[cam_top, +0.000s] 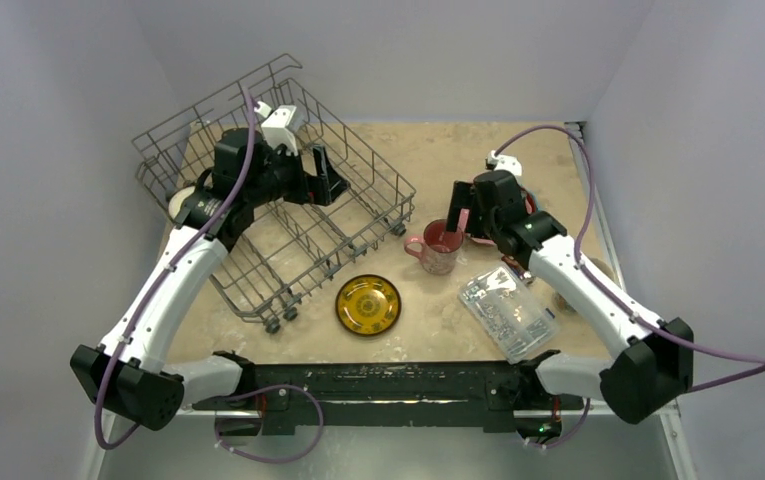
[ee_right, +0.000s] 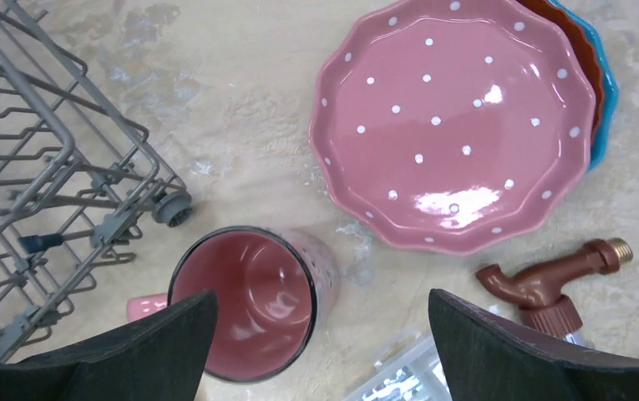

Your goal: Load the mixed dishes into the dish rack

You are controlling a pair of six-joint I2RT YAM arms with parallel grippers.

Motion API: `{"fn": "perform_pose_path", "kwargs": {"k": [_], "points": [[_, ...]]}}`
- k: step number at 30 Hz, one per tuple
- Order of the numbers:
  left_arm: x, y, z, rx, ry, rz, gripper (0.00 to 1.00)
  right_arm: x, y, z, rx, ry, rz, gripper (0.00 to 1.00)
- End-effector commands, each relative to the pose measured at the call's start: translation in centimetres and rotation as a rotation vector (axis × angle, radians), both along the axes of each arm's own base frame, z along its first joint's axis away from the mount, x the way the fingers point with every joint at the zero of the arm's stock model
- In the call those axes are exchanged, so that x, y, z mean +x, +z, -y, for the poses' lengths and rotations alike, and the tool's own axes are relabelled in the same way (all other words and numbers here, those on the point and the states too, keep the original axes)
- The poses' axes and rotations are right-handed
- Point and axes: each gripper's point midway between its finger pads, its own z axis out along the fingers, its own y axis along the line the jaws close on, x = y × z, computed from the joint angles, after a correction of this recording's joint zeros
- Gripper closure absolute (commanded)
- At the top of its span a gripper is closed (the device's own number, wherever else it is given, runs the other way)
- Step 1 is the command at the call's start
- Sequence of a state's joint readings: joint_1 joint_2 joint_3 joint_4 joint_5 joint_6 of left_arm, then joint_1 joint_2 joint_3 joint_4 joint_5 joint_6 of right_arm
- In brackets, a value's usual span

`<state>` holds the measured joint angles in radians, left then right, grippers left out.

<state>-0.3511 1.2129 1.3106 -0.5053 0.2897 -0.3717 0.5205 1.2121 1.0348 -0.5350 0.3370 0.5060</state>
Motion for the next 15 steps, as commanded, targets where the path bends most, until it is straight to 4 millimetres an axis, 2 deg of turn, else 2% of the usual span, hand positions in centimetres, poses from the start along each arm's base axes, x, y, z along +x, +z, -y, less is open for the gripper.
{"fn": "perform_pose_path", "kwargs": {"k": [1,3,6,11,15], "points": [[-0.1,1.3,1.7,-0.055,-0.093,0.056,0.03,1.2,-0.8,-1.3,0.003,0.11,-0.066,0.01],[0.2,0.7,1.5,-0.039,-0.081,0.029,0.03,1.7,-2.0,-1.3,0.029,0.11,-0.099,0.01],[0.1,0.6,1.9,-0.04,-0.102,0.011,0.03,2.6,-3.7,-1.7,0.035,0.122,-0.128,0.09],[-0.1,0.5,2.6,-0.075,-0.131,-0.009,0.04,3.7,-6.1,-1.1,-0.037,0.11,-0.154,0.19],[0.4,-0.3,2.1,-0.054,-0.09,-0.038,0.05,4.2,-6.9,-1.2,-0.054,0.12,-0.153,0.32]]}}
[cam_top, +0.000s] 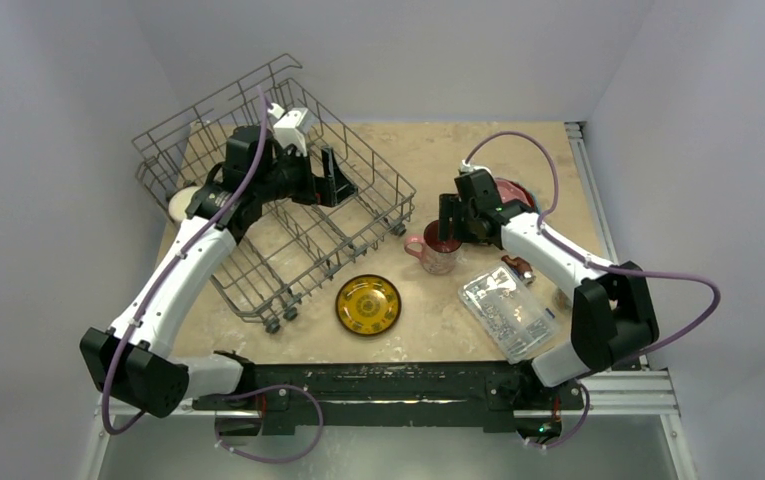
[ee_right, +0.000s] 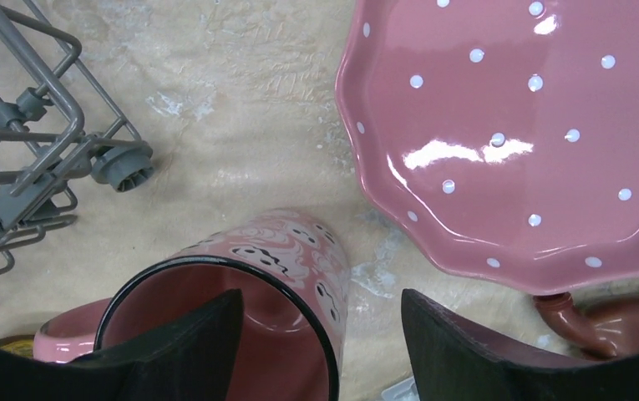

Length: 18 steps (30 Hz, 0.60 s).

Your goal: Load the mixed dishes into the dish rack

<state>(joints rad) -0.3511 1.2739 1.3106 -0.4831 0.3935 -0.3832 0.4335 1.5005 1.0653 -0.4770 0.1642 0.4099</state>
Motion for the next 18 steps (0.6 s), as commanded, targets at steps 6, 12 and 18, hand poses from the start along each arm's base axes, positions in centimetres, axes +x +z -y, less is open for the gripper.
{"fn": "perform_pose_path", "kwargs": {"k": [6,12,18], "points": [[0.4,0.6,0.5,-0.024,-0.006,0.002,0.06,2.0,-0.2,-0.2,-0.006,0.008,0.082,0.54],[0.4,0.0,1.1,-0.041,-0.027,-0.042,0.07,1.6,-1.4,-0.5,0.024,0.019,0.109,0.67],[0.6,-0.2,1.0,-0.025,-0.023,-0.048,0.07,1.8,-1.4,0.6,-0.025,-0.026,0.13,0.95]]}}
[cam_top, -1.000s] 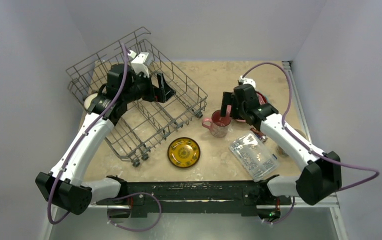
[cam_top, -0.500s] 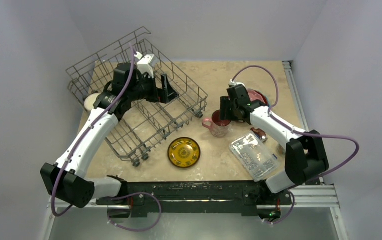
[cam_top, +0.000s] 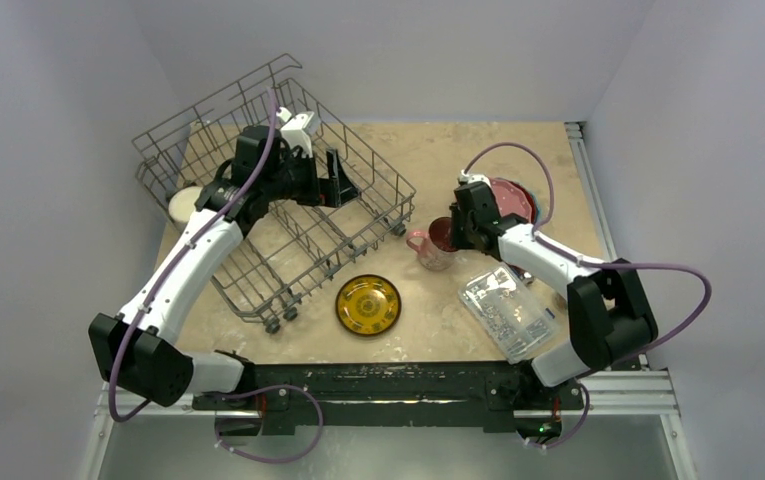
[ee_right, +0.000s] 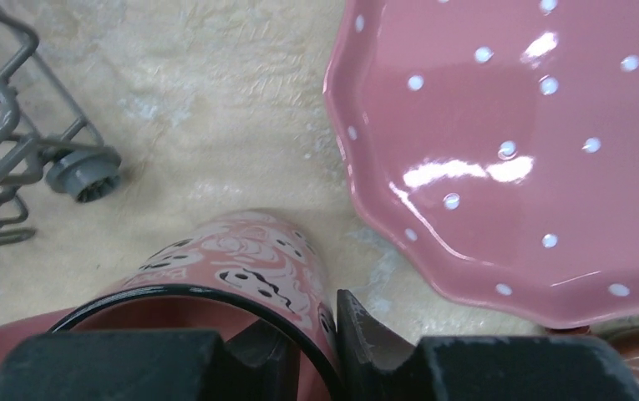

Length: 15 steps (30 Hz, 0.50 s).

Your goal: Load the mixed dishes into the dish rack

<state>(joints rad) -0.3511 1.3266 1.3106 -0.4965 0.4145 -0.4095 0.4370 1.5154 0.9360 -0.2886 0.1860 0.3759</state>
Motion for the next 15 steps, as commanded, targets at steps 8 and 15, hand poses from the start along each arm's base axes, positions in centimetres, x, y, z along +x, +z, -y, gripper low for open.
{"fn": "perform_pose_path", "kwargs": {"k": [8,15], "points": [[-0.3,2.2,1.2,-0.05,-0.073,0.032,0.07,-0.8,10.2,0.8,0.148,-0.029,0.327,1.0],[-1.7,3.5,3.2,-0.174,-0.19,0.029,0.08,-3.8,20.2,1.7,0.263,0.027,0.607,1.0]]}}
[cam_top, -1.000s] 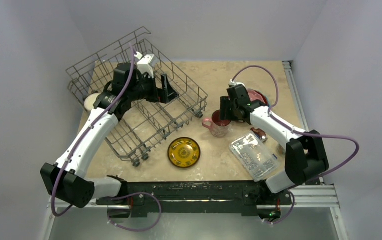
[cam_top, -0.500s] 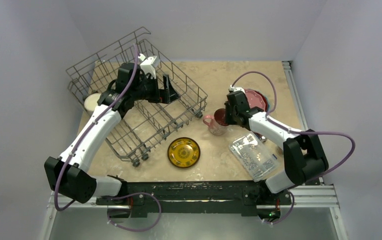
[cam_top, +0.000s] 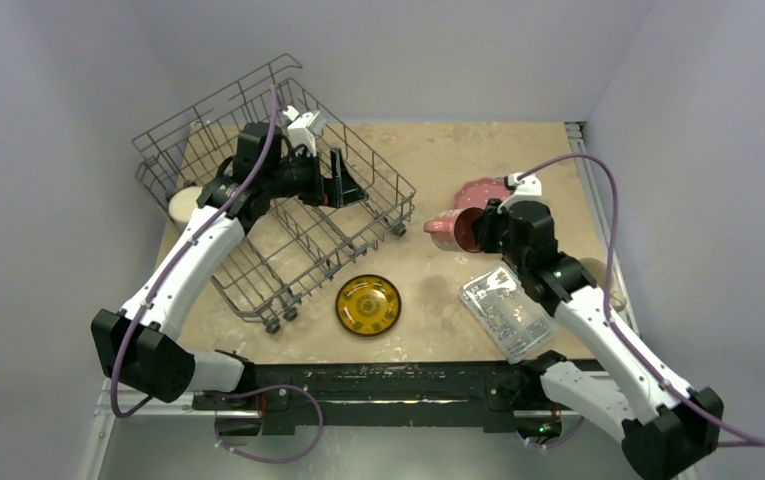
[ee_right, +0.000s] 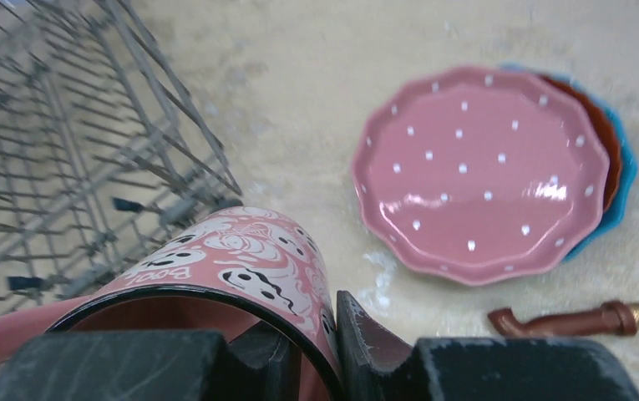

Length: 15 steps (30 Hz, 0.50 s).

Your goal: Load the mixed dishes into the dish rack

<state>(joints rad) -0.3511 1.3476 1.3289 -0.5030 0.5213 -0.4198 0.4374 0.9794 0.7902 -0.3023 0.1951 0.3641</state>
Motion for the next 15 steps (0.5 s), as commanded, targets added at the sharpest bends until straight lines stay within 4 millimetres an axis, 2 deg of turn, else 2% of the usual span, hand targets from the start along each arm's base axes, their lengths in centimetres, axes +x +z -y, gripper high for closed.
{"fn": "perform_pose_path", "kwargs": {"k": [1,3,4,5,8,10,13,15], "points": [[-1.0,3.4,2.2,-0.155,-0.121,0.06,0.08,0.1,9.9,-0.4,0.121,0.03,0.291,1.0],[-1.7,4.3,3.1,-0.217,-0.189,0.062,0.08,-0.6,11.4,-0.1,0.14,0.031,0.341,1.0],[-2.1,4.6,3.5,-0.241,-0.219,0.062,0.12,-0.9,11.9,0.0,0.161,0.034,0.364,1.0],[-2.4,5.0,3.7,-0.261,-0.244,0.07,0.16,-1.3,12.4,-0.1,0.188,0.04,0.388,1.0],[-3.6,6.1,4.0,-0.276,-0.315,0.114,0.17,-1.6,13.4,-0.9,0.273,0.064,0.442,1.0],[-4.7,6.4,4.1,-0.256,-0.349,0.151,0.16,-1.7,14.1,-1.7,0.298,0.107,0.47,1.0],[-6.5,5.7,3.9,-0.264,-0.353,0.097,0.15,-2.0,15.9,-2.8,0.33,0.177,0.53,1.0],[-8.2,5.8,3.7,-0.322,-0.349,0.051,0.15,-3.2,17.5,-4.6,0.35,0.312,0.589,1.0]]}}
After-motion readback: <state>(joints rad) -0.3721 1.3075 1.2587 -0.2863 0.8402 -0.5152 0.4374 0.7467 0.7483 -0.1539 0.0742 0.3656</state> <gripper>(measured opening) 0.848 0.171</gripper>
